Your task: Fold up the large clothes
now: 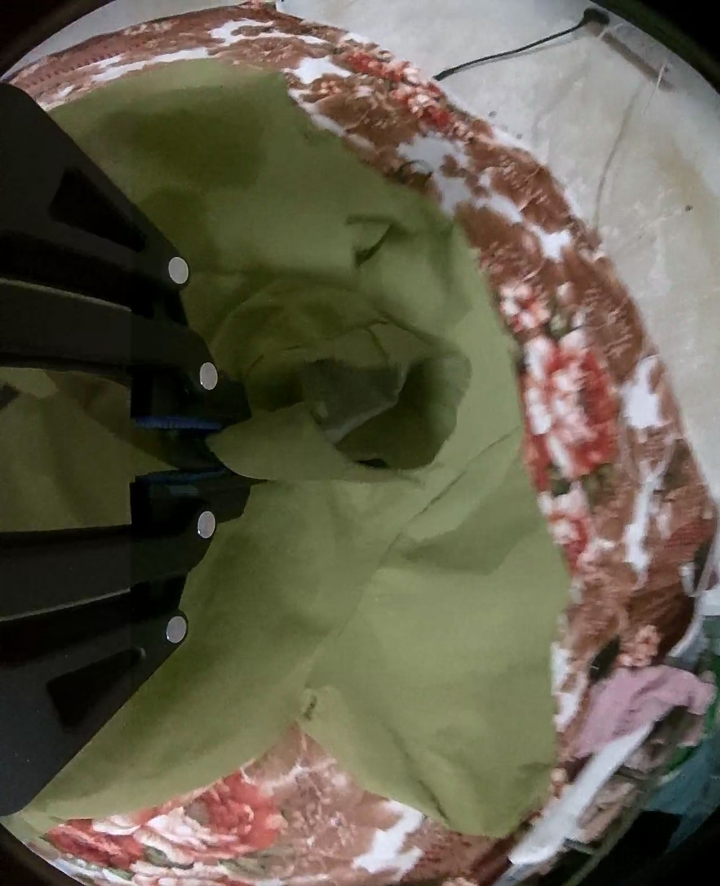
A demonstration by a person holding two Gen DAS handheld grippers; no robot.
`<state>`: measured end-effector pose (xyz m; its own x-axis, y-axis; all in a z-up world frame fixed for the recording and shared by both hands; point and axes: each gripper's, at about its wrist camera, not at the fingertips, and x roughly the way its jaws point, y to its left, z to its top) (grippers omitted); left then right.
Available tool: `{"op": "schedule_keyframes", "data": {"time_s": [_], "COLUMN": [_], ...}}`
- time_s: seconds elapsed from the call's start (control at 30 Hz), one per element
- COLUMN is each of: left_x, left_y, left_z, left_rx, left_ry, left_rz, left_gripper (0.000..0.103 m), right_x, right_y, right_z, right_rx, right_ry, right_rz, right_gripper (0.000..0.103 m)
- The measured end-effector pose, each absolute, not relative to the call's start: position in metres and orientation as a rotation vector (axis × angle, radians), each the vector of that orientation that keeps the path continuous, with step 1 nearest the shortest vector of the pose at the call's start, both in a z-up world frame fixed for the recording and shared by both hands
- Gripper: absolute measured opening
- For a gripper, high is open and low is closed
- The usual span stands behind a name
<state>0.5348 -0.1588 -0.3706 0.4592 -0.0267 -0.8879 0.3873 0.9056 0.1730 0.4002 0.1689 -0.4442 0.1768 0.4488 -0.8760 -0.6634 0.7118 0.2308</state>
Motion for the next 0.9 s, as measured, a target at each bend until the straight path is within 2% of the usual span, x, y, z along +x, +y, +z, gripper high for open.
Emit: {"op": "schedule_keyframes", "data": {"time_s": [0.1,0.27,0.43,0.57,0.6,0.67,0.8,0.9], "left_x": [0.533,0.516,0.498,0.491,0.494,0.507,0.538,0.546], "left_y": [-0.177,-0.216,-0.239,-0.235,-0.228,-0.211,-0.137,-0.045], "left_z": [-0.395,-0.42,-0.414,-0.375,-0.356,-0.328,-0.259,-0.219], "left_rx": [0.447,0.552,0.549,0.45,0.424,0.403,0.423,0.418], "left_ry": [1.108,1.135,1.133,1.131,1.116,1.101,1.025,1.0], "left_rz": [-0.232,-0.266,-0.31,-0.344,-0.358,-0.354,-0.29,-0.186], "left_gripper": [0.02,0.048,0.05,0.064,0.071,0.073,0.093,0.098], "right_x": [0.396,0.393,0.383,0.378,0.377,0.375,0.374,0.388], "right_y": [0.161,0.145,0.135,0.126,0.123,0.115,0.085,0.047], "right_z": [-0.445,-0.447,-0.446,-0.438,-0.435,-0.428,-0.415,-0.404], "right_rx": [-0.259,-0.255,-0.309,-0.341,-0.352,-0.379,-0.422,-0.396], "right_ry": [1.119,1.119,1.086,1.068,1.06,1.047,1.0,0.99], "right_rz": [0.813,0.824,0.841,0.833,0.821,0.801,0.762,0.702], "right_gripper": [0.098,0.098,0.098,0.098,0.098,0.098,0.098,0.098]}}
